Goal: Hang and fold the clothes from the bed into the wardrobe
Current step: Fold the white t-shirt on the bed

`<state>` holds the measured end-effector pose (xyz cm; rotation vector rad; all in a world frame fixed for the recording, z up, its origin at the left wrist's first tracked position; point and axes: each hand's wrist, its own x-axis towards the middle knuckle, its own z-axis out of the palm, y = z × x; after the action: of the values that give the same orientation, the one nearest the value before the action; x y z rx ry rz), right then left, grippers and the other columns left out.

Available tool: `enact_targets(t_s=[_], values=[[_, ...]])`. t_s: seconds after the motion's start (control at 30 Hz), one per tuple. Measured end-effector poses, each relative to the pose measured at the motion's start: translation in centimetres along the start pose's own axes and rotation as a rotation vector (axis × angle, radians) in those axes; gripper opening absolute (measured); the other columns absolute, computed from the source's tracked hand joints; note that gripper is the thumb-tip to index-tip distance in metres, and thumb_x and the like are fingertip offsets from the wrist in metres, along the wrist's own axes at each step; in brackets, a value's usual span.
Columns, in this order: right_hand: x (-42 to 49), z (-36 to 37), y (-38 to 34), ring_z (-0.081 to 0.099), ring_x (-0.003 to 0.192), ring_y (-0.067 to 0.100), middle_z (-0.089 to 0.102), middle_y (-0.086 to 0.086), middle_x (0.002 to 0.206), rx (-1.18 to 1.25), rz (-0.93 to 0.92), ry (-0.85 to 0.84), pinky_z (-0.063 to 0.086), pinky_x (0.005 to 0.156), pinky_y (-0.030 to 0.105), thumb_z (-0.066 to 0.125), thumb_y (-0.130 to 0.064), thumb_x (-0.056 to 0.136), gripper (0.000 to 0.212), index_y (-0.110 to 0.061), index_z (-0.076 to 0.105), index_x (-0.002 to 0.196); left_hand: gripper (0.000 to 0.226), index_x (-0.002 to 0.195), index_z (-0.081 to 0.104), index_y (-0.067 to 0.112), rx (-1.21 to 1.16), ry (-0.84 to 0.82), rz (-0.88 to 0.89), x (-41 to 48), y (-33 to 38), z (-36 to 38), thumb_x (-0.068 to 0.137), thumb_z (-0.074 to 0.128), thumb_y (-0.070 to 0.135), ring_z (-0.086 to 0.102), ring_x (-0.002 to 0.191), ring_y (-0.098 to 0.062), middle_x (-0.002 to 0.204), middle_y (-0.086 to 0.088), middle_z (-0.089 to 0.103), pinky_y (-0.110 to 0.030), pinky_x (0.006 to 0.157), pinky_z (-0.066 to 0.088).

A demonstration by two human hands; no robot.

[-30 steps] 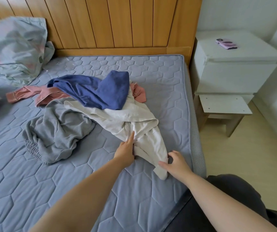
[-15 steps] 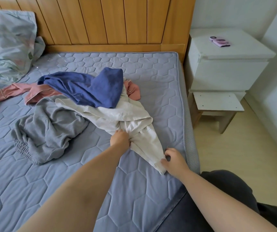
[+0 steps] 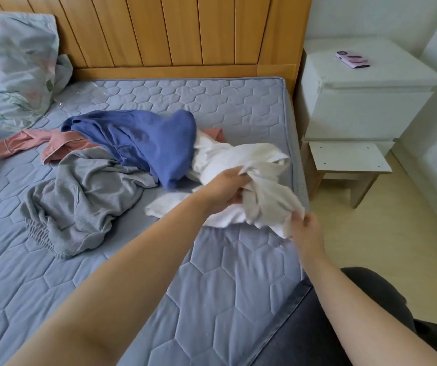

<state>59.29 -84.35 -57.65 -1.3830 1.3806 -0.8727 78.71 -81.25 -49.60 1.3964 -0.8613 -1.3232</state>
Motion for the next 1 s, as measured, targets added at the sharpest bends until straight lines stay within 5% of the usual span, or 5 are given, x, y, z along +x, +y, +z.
enact_targets(t_s=[0.13, 0.37, 0.67, 0.9, 1.0], values=[[0.6, -1.4, -0.3, 0.05, 0.074, 0.022, 0.054, 0.01, 0.077, 0.12, 0.145, 0.076, 0.039, 0.059, 0.029, 0.045, -0.01, 0.095, 0.018, -0.004, 0.052, 0.08, 0.014, 0.102, 0.066, 0.027, 0.397, -0.358, -0.127, -0.6, 0.5, -0.4, 0.095, 0.057, 0.018, 0.069, 0.092, -0.012, 0.099, 0.003, 0.073, -0.022, 0.076, 0.055], [0.7, -0.4, 0.0, 0.057, 0.103, 0.022, 0.057, 0.007, 0.121, 0.167, 0.115, -0.016, 0.044, 0.085, 0.036, 0.036, -0.045, 0.099, 0.044, -0.015, 0.049, 0.128, 0.05, 0.14, 0.043, 0.017, 0.823, 0.246, -0.019, 0.5, -5.3, -4.8, 0.093, 0.058, 0.016, 0.046, 0.127, -0.027, 0.141, -0.008, 0.046, -0.031, 0.101, 0.037], [-0.4, 1.7, 0.8, 0.053, 0.114, 0.016, 0.056, -0.003, 0.126, -0.135, 0.084, -0.37, 0.042, 0.093, 0.026, 0.076, -0.027, 0.077, 0.066, -0.019, 0.047, 0.136, 0.081, 0.151, 0.007, 0.038, 0.617, 0.092, -0.342, 0.9, -9.4, -3.1, 0.088, 0.054, 0.057, 0.028, 0.14, -0.027, 0.156, -0.004, 0.023, -0.037, 0.111, 0.023], [-0.4, 2.0, -3.3, 0.061, 0.079, 0.013, 0.063, -0.004, 0.087, 0.067, 0.137, -0.133, 0.047, 0.063, 0.015, 0.069, -0.002, 0.076, 0.022, -0.018, 0.062, 0.09, 0.058, 0.13, 0.04, 0.028, 0.554, 0.14, -0.163, -1.4, -8.2, -2.5, 0.081, 0.068, 0.015, 0.055, 0.09, -0.014, 0.1, 0.001, 0.06, -0.021, 0.078, 0.047], [0.1, 0.4, -6.4, 0.061, 0.07, 0.006, 0.065, -0.008, 0.08, 0.2, 0.07, 0.008, 0.044, 0.052, 0.014, 0.066, -0.008, 0.077, 0.016, -0.021, 0.06, 0.084, 0.043, 0.114, 0.056, 0.025, 0.06, 0.125, -0.06, -2.7, -6.1, -2.6, 0.083, 0.063, -0.004, 0.062, 0.091, -0.021, 0.097, -0.005, 0.066, -0.022, 0.073, 0.053]])
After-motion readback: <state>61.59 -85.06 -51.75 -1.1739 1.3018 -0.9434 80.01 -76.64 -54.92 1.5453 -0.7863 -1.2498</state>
